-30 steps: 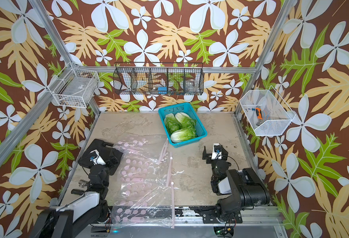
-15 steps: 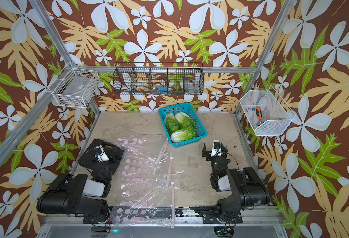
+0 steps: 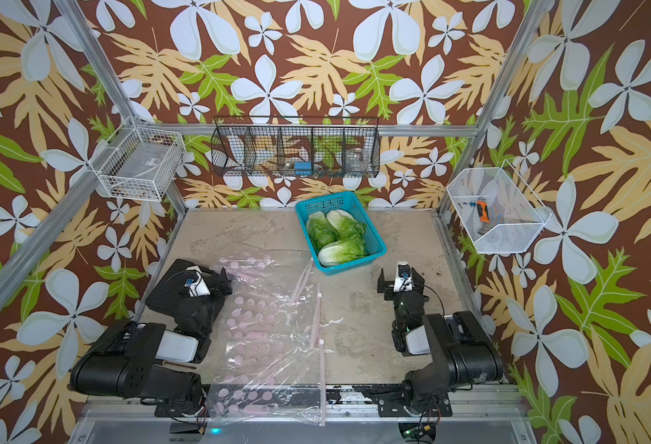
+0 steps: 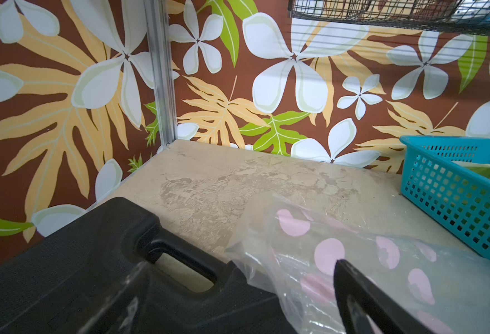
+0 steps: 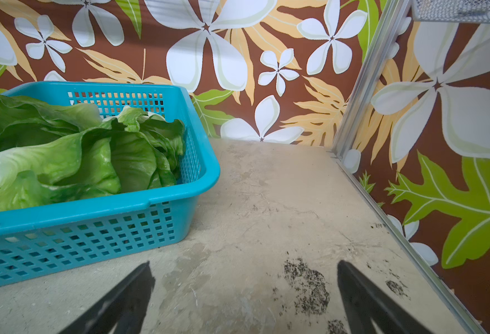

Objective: Open the zip-top bag and take out the chinese cabbages
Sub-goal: Reset both arms

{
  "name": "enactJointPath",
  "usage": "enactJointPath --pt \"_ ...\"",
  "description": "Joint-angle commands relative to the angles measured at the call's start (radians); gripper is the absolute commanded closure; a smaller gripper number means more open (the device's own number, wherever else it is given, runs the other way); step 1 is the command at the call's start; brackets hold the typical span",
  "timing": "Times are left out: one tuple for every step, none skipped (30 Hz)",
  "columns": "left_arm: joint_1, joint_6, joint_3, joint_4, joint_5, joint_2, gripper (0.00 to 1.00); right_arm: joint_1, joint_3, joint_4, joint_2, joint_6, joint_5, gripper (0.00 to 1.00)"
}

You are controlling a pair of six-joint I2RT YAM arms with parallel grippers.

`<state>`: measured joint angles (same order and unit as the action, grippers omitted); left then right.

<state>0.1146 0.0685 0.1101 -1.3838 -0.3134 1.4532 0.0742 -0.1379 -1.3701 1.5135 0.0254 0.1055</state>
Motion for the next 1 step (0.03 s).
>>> enactJointPath --pt "0.001 -0.026 0.028 0.050 -0.010 0.004 0.00 0.003 0.012 -0.043 -0.004 -0.011 0.013 0.00"
